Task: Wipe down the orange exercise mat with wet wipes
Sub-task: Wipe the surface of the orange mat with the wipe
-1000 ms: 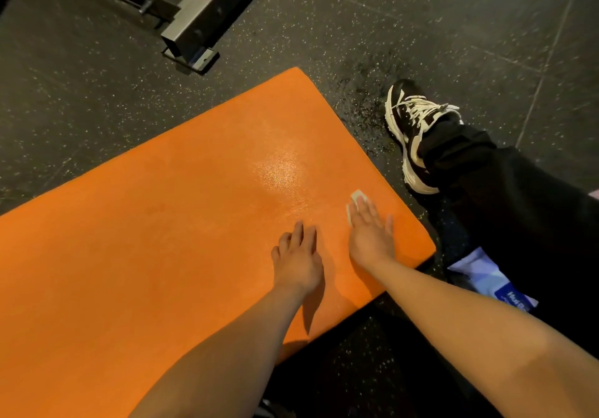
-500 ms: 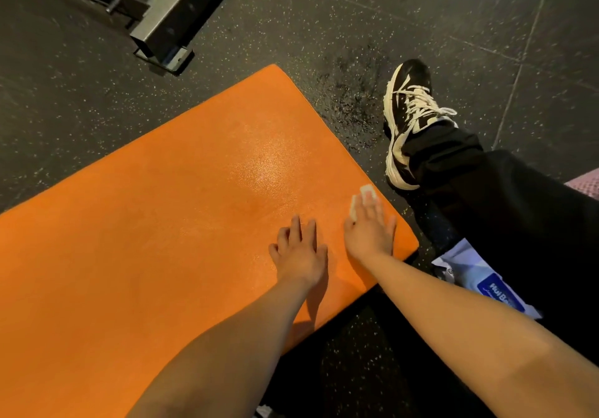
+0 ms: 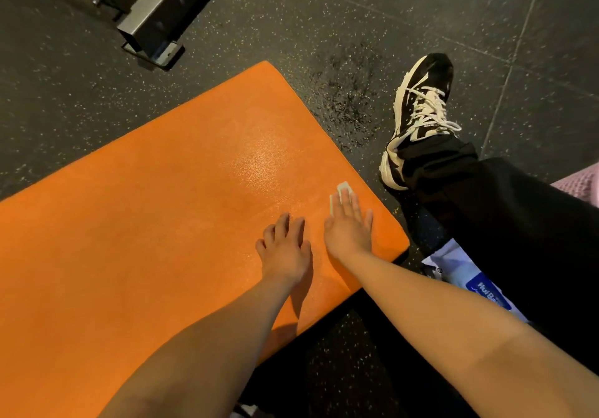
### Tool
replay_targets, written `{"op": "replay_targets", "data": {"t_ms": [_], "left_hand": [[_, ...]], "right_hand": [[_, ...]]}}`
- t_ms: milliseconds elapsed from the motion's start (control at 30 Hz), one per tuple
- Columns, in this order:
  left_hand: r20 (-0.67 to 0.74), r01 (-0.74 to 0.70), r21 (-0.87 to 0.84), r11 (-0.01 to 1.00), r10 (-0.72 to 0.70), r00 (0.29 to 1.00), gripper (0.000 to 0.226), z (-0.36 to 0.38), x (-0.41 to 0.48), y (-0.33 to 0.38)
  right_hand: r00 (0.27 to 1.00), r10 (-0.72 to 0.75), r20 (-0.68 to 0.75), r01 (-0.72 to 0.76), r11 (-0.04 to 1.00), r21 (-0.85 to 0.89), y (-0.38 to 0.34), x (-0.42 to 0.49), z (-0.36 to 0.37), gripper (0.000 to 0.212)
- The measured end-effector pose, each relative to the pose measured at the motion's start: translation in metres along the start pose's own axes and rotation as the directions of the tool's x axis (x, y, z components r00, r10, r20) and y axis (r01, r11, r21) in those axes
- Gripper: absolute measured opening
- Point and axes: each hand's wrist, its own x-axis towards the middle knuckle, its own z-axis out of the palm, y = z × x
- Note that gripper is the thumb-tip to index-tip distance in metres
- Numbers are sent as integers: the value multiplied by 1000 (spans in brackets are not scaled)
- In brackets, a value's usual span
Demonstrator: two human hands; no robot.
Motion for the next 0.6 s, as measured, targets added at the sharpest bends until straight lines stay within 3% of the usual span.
{"op": "replay_targets", "data": {"t_ms": [67, 233, 300, 433, 500, 600], "left_hand": [[-27, 14, -39, 999, -15, 1000, 50, -1, 2, 1], [-124, 139, -60, 988, -145, 982, 50, 1, 7, -10], [-140, 178, -55, 983, -184, 973, 55, 2, 7, -21], [-168, 192, -106, 976, -207, 964, 55, 0, 12, -32], [-174, 195, -132, 972, -216, 961, 53, -2, 14, -36], [-198, 177, -184, 967, -213, 957, 54, -5, 16, -39]], "right_hand": [[1000, -22, 9, 21, 999, 24, -19, 0, 4, 63], [914, -388, 118, 397, 916, -64, -37, 7, 9, 56], [931, -357, 79, 365, 921, -136, -24, 18, 2, 56], [999, -54, -2, 53, 996, -76, -25, 32, -2, 61], [996, -87, 5, 88, 995, -47, -43, 29, 5, 62], [943, -322, 83, 327, 943, -58, -65, 19, 17, 61]]}}
